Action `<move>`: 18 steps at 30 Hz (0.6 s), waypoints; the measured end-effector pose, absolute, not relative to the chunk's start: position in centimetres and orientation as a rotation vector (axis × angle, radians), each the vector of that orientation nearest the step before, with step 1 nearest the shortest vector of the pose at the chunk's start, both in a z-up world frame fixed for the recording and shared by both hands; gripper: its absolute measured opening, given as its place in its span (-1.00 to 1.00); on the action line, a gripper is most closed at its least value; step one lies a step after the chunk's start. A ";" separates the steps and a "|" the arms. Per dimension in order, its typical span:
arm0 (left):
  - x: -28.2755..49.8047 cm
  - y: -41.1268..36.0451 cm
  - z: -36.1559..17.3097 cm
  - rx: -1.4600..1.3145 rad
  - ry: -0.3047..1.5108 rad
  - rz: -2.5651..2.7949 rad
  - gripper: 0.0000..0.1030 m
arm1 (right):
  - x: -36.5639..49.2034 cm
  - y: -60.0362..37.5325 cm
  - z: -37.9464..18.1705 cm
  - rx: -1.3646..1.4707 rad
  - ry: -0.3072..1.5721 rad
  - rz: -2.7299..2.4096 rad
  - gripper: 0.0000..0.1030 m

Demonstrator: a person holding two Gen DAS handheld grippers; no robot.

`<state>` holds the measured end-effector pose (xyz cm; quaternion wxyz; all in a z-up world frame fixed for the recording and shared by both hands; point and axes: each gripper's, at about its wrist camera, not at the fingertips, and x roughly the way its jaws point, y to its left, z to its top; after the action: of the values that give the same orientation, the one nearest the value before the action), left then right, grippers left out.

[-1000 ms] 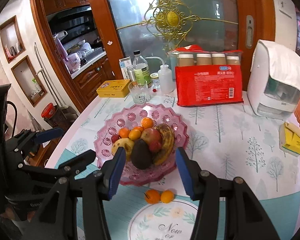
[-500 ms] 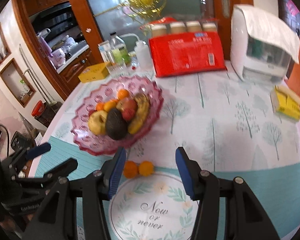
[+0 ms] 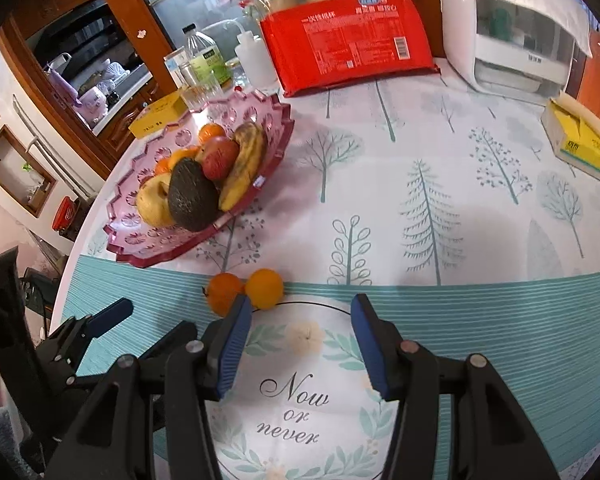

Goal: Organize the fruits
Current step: 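Withdraw both grippers toward the last two tangerines beside the plate, then grasp a tangerine with the left gripper while the right gripper grasps the other tangerine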

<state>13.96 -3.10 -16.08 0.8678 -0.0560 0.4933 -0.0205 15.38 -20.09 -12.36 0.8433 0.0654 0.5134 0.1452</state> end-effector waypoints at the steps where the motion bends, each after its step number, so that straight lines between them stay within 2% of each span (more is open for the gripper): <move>1: 14.3 -3.2 -16.5 -0.122 1.038 -0.058 0.55 | 15.5 -20.1 -12.6 0.138 1.089 0.306 0.02; 12: 16.8 -3.2 -18.1 -0.207 1.058 -0.124 0.44 | 16.8 -20.5 -14.3 0.169 1.127 0.289 0.02; 18: 18.0 -3.9 -19.0 -0.212 1.074 -0.157 0.18 | 17.5 -20.6 -14.7 0.173 1.137 0.278 0.02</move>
<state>17.97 -3.92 -18.97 0.8509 -0.1004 0.5103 -0.0746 17.46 -20.63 -14.72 0.8302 0.0815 0.5357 0.1312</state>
